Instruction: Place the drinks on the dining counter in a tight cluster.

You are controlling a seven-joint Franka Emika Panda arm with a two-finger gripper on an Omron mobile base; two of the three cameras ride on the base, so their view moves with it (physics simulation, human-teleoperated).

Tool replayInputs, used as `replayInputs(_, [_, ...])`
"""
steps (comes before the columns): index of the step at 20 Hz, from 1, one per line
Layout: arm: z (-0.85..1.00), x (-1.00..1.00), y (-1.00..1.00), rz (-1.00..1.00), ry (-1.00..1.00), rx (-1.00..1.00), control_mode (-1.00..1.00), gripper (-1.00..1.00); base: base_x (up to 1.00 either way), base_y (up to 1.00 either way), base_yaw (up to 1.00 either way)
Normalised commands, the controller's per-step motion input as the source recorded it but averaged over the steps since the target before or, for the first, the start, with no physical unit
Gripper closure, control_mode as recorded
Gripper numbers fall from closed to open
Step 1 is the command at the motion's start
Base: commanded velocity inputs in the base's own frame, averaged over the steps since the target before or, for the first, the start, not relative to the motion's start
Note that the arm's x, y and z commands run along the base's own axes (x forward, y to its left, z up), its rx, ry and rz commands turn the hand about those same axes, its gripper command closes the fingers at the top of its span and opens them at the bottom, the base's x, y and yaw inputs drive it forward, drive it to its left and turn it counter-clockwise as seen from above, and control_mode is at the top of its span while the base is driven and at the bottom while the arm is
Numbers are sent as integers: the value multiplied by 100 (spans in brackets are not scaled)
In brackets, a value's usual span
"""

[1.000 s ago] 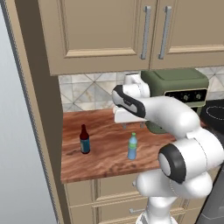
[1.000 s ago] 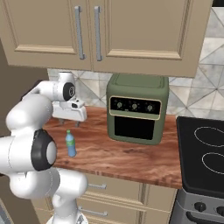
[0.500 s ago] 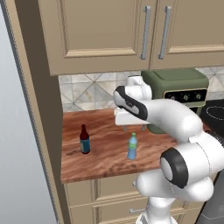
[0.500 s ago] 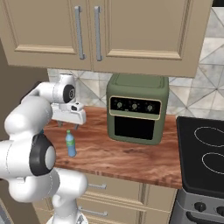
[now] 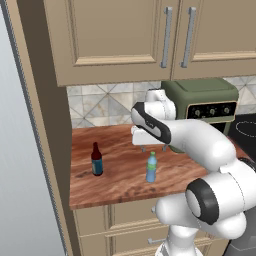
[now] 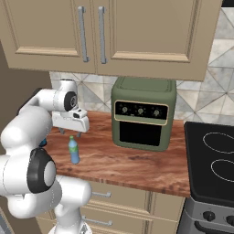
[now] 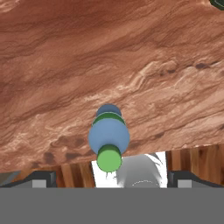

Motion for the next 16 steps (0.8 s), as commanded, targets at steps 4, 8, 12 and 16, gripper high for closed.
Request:
replayInputs(4, [0, 7, 0, -1, -7, 0, -100, -100, 0, 0, 0])
replayInputs(8, [0, 3, 0, -2, -6, 0, -100, -100, 0, 0, 0])
replayInputs(12, [0, 0, 0, 0, -1, 0, -100, -100, 0, 0, 0])
replayInputs(16, [-3, 0, 0, 0, -2, 0, -100, -100, 0, 0, 0])
